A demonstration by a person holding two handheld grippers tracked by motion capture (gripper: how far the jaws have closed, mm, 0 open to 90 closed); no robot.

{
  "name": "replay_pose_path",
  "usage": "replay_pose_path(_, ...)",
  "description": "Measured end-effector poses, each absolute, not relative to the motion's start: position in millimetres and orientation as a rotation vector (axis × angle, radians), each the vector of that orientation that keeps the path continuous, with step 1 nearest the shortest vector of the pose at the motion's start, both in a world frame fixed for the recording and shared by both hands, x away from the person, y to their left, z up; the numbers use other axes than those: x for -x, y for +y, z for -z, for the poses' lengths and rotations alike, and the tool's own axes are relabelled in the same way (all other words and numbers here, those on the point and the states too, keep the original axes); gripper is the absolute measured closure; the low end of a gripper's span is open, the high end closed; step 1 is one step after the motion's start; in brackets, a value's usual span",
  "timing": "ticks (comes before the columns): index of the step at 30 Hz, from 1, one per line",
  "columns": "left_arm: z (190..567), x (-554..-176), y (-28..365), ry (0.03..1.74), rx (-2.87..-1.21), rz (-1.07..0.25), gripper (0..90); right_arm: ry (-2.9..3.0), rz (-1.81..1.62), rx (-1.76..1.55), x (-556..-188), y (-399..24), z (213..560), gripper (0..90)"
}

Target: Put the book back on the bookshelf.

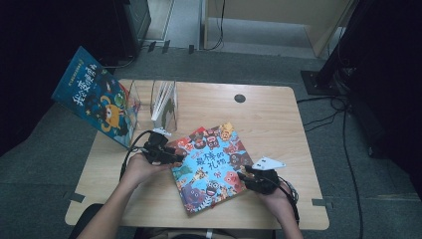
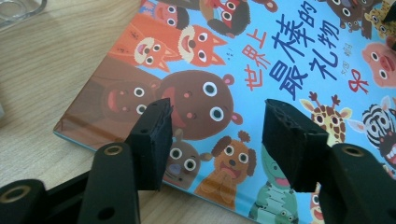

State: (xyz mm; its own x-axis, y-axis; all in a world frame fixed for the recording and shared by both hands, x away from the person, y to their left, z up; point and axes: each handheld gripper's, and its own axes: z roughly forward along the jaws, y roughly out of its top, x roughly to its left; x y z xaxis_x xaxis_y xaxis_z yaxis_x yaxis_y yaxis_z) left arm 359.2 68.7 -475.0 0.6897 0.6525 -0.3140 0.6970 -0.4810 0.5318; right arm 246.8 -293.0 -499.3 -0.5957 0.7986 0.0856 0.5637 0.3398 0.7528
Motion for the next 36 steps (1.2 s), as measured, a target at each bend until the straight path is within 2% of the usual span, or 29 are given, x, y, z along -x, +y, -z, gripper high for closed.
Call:
replay_pose_path(2,474.1,-360.0,68.2,1.036,-2.264,0.086,43.4,2.308,-1.114,-1.222,-244.6,-294.6,499.1,61.0)
replay_pose_path(6,472.9,-364.4,70.4,1.076,-2.266,0.088,57.2,2.303,-1.11,-1.237,-239.5,-298.9,498.6,65.3)
replay_pose_path(10,469.4,-367.7,73.4,1.082,-2.248,0.065,61.4,2.289,-1.101,-1.256,-232.2,-303.2,498.4,69.7)
replay_pose_path(19,467.6,-378.7,90.4,1.129,-2.194,0.058,59.2,2.294,-1.08,-1.264,-217.2,-308.5,497.0,85.8)
replay_pose_path(21,468.3,-380.5,93.4,1.145,-2.186,0.052,56.4,2.296,-1.08,-1.267,-215.5,-308.6,497.1,86.4)
replay_pose_path(36,472.4,-387.5,101.4,1.151,-2.18,0.035,51.0,2.299,-1.102,-1.325,-208.4,-314.9,497.1,89.8)
